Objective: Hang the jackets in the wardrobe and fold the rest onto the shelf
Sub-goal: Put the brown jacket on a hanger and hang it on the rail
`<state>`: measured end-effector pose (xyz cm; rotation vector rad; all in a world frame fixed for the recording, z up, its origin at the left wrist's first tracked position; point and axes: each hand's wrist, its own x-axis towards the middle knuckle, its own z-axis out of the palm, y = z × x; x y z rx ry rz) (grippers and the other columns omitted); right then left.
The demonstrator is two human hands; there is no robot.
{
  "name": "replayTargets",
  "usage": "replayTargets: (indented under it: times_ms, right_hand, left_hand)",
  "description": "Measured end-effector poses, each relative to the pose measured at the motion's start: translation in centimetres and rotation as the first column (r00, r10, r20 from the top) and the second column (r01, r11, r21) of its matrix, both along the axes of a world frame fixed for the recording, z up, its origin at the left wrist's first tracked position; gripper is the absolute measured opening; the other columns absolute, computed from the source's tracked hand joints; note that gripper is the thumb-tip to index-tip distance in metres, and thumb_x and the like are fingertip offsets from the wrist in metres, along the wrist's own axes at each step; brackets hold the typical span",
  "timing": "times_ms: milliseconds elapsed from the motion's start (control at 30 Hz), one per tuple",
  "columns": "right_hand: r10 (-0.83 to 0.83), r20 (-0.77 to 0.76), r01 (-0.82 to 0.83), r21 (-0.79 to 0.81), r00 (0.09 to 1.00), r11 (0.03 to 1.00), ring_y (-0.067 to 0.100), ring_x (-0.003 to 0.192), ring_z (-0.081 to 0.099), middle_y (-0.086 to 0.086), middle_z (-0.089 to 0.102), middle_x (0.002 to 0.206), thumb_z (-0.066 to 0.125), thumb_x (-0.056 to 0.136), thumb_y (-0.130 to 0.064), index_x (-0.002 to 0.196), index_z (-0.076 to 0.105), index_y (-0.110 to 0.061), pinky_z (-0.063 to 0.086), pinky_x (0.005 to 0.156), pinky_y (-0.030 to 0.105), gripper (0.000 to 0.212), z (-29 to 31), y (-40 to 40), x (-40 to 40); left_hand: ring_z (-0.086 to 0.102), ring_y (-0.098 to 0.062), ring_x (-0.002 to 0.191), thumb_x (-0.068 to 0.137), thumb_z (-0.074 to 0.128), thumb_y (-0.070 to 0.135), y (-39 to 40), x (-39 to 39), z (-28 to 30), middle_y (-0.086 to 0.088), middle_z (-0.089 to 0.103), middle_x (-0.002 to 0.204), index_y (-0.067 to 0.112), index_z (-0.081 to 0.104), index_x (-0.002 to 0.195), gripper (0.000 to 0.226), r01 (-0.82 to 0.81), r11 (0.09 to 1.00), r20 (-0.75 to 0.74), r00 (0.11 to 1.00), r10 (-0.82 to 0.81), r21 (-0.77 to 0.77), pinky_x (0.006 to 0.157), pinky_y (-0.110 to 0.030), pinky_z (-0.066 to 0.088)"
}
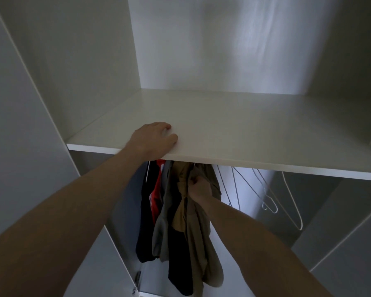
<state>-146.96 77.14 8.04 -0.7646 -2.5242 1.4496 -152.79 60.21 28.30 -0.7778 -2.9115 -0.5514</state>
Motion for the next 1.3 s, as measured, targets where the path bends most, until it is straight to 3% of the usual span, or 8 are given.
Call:
replayTargets:
  times_ms: [200, 400, 533, 667, 833, 1033, 1200, 1300]
  right_hand:
    - [0.05, -0.016, -0.049, 0.045, 0.999, 0.998, 0.018, 0.075, 0.061, 0.013, 0.068, 0.087, 0.051, 0.106, -0.033, 0.094, 0.065, 0.0, 0.044, 0.061, 0.025, 0.038, -1.5, 0.3, 2.5]
    - [0.061, -0.042, -0.059, 0.051, 0.997, 0.997, 0.015, 0.07, 0.059, 0.002, 0.061, 0.073, 0.057, 0.102, -0.035, 0.072, 0.055, -0.014, 0.047, 0.062, 0.027, 0.037, -1.8, 1.0, 3.9]
    - [-0.083, -0.225, 0.114, 0.128, 0.971, 0.985, 0.02, 0.092, 0.062, 0.001, 0.06, 0.106, 0.06, 0.099, -0.031, 0.108, 0.065, -0.015, 0.055, 0.08, 0.037, 0.018, -1.0, 2.4, 5.3]
    - [-0.215, -0.459, 0.366, 0.271, 0.862, 0.89, 0.019, 0.106, 0.058, 0.004, 0.051, 0.129, 0.073, 0.088, -0.01, 0.129, 0.055, -0.013, 0.055, 0.077, 0.038, 0.045, -0.6, 6.1, 8.2]
    - [-0.341, -0.129, 0.36, 0.184, 0.931, 0.915, 0.03, 0.089, 0.067, 0.01, 0.046, 0.144, 0.074, 0.094, -0.022, 0.141, 0.043, -0.011, 0.049, 0.079, 0.036, 0.057, -1.4, 9.6, 9.6]
    - [-0.256, 0.088, 0.238, 0.18, 0.963, 0.954, 0.031, 0.131, 0.059, 0.013, 0.057, 0.146, 0.067, 0.101, -0.03, 0.151, 0.042, -0.008, 0.046, 0.108, 0.042, 0.06, -2.8, 9.9, 8.6]
    - [-0.302, 0.097, 0.283, 0.173, 0.948, 0.943, 0.031, 0.096, 0.074, 0.012, 0.075, 0.114, 0.059, 0.103, -0.013, 0.12, 0.069, -0.01, 0.06, 0.087, 0.036, 0.02, -2.7, 10.1, 8.0]
    - [-0.309, -0.032, 0.309, 0.219, 0.95, 0.926, 0.021, 0.077, 0.067, 0.011, 0.077, 0.101, 0.059, 0.101, -0.007, 0.108, 0.072, -0.008, 0.049, 0.073, 0.025, 0.014, -2.9, 9.4, 7.9]
  left_hand:
    - [0.042, -0.023, 0.142, 0.091, 0.042, 0.061, 0.0, 0.0, -0.2, 0.005, 0.042, 0.16, 0.032, 0.045, 0.151, 0.067, 0.0, 1.0, -0.01, 1.0, 0.0, 0.008, 0.114, -0.041, 0.033]
    - [0.043, -0.024, 0.142, 0.093, 0.044, 0.059, 0.1, -0.1, -0.1, 0.004, 0.043, 0.159, 0.031, 0.046, 0.15, 0.064, -0.006, 1.0, -0.015, 1.0, 0.006, 0.018, 0.114, -0.042, 0.033]
    - [0.044, -0.024, 0.14, 0.086, 0.04, 0.064, 0.1, 0.1, 0.0, 0.004, 0.045, 0.158, 0.032, 0.048, 0.149, 0.071, -0.01, 1.0, -0.006, 1.0, 0.01, 0.017, 0.113, -0.042, 0.035]
    - [0.044, -0.024, 0.141, 0.085, 0.04, 0.063, 0.1, 0.2, 0.0, 0.004, 0.044, 0.158, 0.032, 0.048, 0.149, 0.072, -0.017, 1.0, -0.001, 1.0, 0.017, 0.027, 0.113, -0.042, 0.034]
    - [0.044, -0.025, 0.141, 0.088, 0.041, 0.062, 0.2, 0.2, 0.2, 0.004, 0.044, 0.159, 0.032, 0.047, 0.149, 0.068, -0.015, 1.0, -0.007, 1.0, 0.015, 0.009, 0.113, -0.042, 0.035]
    - [0.044, -0.024, 0.14, 0.083, 0.039, 0.064, 0.0, 0.2, 0.1, 0.005, 0.045, 0.158, 0.033, 0.048, 0.148, 0.073, -0.014, 1.0, 0.004, 1.0, 0.014, 0.028, 0.113, -0.041, 0.035]
    - [0.044, -0.023, 0.141, 0.082, 0.04, 0.065, 0.1, 0.0, 0.0, 0.006, 0.046, 0.157, 0.034, 0.05, 0.146, 0.072, -0.028, 0.999, -0.013, 1.0, 0.028, 0.028, 0.114, -0.041, 0.034]
    - [0.045, -0.023, 0.14, 0.083, 0.04, 0.065, 0.1, 0.0, -0.1, 0.007, 0.046, 0.157, 0.035, 0.05, 0.146, 0.071, -0.029, 0.999, -0.014, 0.999, 0.029, 0.029, 0.114, -0.042, 0.034]
